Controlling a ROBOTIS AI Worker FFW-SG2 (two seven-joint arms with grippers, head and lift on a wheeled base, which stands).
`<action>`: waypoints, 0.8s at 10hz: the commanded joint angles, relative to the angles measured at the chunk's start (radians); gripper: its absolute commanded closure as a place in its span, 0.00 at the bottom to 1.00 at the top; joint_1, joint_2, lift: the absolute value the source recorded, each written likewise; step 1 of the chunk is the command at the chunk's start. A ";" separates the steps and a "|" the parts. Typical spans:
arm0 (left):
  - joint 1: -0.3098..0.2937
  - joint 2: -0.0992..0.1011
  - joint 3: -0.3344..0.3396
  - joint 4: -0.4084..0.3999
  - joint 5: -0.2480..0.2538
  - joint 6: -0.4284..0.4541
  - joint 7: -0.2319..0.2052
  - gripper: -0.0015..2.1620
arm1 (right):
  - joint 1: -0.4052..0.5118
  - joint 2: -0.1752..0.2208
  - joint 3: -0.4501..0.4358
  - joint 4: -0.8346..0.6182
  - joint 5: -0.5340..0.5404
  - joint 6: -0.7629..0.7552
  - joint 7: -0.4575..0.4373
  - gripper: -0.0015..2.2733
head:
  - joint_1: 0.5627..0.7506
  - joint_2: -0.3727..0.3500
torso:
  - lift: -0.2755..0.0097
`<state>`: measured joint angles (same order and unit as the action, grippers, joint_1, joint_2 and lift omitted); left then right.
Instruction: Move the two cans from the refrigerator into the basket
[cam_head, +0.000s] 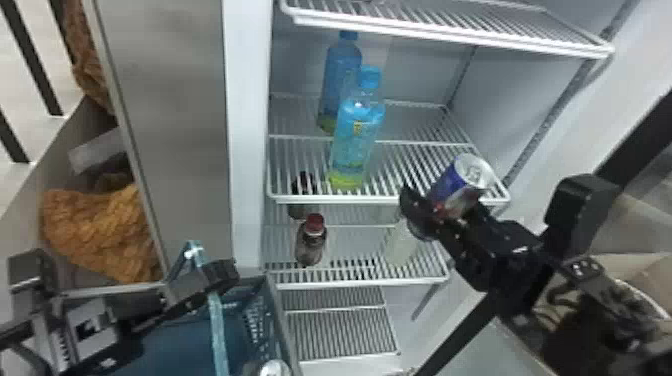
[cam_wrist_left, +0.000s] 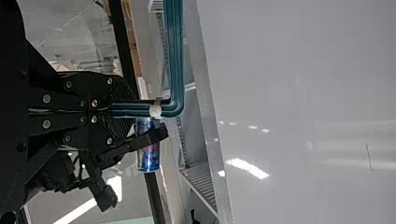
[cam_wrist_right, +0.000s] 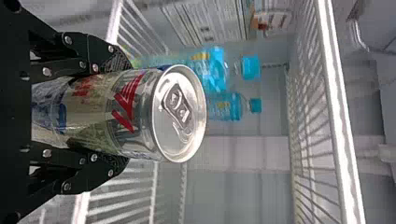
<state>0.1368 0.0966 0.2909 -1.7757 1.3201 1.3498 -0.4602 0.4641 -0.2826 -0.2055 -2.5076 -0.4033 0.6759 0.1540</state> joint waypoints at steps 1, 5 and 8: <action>-0.002 -0.002 -0.002 0.000 0.000 0.000 0.000 0.55 | 0.029 0.006 0.034 -0.014 -0.019 0.016 0.009 0.56 | 0.70 0.22 | 0.84; 0.001 -0.003 -0.002 0.000 0.000 -0.002 0.000 0.55 | 0.034 0.006 0.148 0.013 -0.051 0.051 0.029 0.56 | 0.70 0.32 | 0.84; 0.001 -0.005 -0.004 0.000 0.004 -0.002 0.000 0.55 | 0.029 0.005 0.202 0.018 -0.083 0.068 0.041 0.56 | 0.70 0.40 | 0.84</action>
<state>0.1360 0.0921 0.2872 -1.7757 1.3225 1.3475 -0.4602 0.4935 -0.2776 -0.0137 -2.4901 -0.4813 0.7397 0.1940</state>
